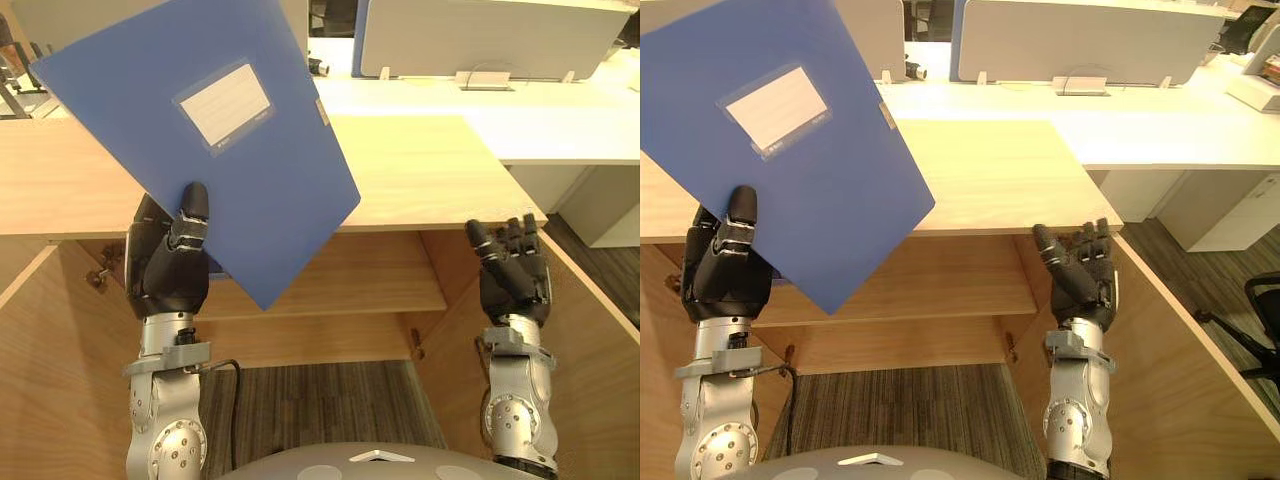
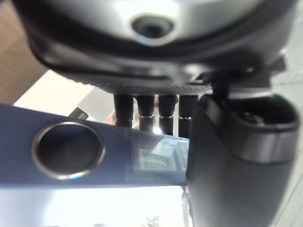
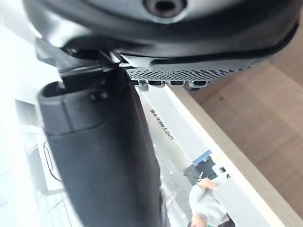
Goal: Walk over to the cabinet, pick up the folder, carry it to the office cabinet, place the folder inside the office cabinet, then close the office cabinet door
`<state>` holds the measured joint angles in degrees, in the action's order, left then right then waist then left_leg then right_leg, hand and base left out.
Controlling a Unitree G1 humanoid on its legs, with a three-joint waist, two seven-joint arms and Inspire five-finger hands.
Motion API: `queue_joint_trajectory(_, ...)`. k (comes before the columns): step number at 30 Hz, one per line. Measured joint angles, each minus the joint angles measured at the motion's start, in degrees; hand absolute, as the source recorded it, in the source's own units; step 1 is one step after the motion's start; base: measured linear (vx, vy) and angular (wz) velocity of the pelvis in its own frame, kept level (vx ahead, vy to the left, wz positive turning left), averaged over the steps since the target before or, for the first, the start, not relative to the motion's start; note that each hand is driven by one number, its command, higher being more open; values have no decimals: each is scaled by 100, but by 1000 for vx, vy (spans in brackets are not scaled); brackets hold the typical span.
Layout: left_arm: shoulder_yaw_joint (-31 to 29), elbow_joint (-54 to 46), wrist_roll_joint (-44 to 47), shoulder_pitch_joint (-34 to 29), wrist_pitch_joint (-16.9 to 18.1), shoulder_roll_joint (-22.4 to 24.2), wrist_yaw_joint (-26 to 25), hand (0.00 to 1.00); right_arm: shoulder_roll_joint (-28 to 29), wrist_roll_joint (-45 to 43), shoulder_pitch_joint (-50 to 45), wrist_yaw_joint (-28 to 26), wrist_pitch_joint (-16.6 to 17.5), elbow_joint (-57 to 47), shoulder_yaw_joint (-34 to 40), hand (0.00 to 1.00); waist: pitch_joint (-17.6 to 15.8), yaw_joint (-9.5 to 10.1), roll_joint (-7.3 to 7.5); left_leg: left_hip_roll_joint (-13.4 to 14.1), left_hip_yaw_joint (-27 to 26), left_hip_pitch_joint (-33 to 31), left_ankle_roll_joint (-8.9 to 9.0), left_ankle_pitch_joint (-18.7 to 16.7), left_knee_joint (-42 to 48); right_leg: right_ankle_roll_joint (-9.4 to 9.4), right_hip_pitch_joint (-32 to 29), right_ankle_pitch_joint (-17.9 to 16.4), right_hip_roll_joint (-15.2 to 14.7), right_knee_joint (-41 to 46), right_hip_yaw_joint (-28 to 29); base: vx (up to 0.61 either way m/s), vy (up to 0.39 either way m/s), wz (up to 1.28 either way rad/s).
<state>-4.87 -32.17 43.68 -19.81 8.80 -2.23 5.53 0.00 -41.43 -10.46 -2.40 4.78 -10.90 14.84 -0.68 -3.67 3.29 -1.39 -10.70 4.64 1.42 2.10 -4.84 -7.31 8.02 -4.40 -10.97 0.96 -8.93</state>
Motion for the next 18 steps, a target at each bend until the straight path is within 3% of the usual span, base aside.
queue_joint_trajectory(3,59,4,-140,146,3,-56,135,0,-265,19,30,19,-37,57,-112,100,-5,-1,-9,0,9,1,-1,1,0,-1,-11,0,2,-1,7,-29,-7,-6)
queue_joint_trajectory(6,202,37,-157,189,19,-266,249,0,-1013,57,250,23,-50,439,-524,100,-4,-146,-10,7,21,-14,-8,-6,77,-21,-12,14,6,6,41,-41,-4,-10)
queue_joint_trajectory(9,423,60,-278,200,20,-400,415,0,-1475,63,455,23,-60,752,-766,100,-5,-151,-10,4,169,-16,-16,14,87,-16,-29,28,33,6,67,-65,-2,-9)
queue_joint_trajectory(18,775,59,-381,253,93,-725,538,0,-2334,57,1162,23,-102,1633,-1454,100,4,-146,-14,208,348,-111,32,253,-20,122,-130,125,254,-25,-8,-79,-25,-3)
